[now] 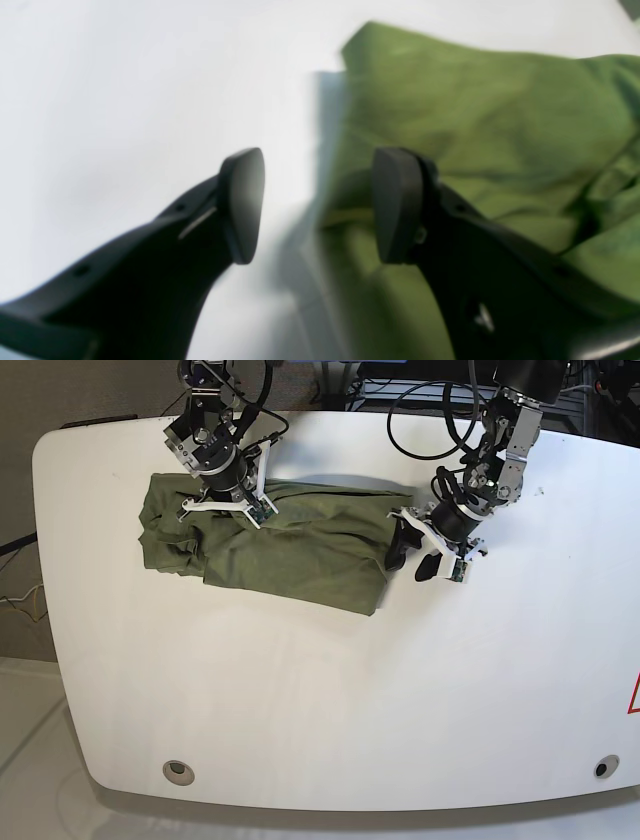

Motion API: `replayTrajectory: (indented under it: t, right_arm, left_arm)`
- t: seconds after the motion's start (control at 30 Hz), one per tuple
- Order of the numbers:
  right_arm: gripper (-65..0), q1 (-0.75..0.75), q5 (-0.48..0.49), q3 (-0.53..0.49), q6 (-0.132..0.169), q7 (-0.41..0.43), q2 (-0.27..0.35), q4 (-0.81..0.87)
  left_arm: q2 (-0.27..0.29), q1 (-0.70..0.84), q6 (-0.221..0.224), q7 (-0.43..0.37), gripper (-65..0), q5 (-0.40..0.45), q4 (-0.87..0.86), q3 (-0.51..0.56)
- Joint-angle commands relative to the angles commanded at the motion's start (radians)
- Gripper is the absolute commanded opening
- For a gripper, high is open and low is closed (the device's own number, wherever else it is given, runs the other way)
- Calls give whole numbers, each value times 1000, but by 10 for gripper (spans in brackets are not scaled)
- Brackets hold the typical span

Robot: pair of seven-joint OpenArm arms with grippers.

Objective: Fold the T-shirt properly

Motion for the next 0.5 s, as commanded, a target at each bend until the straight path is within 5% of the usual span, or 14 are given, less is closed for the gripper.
replayTrajectory:
  t: [0.5]
  right_arm:
    - [-650, -106, 6, 0, 0, 3, -6, 5]
  left_arm:
    - [2, 0, 0, 0, -322, 0, 0, 3]
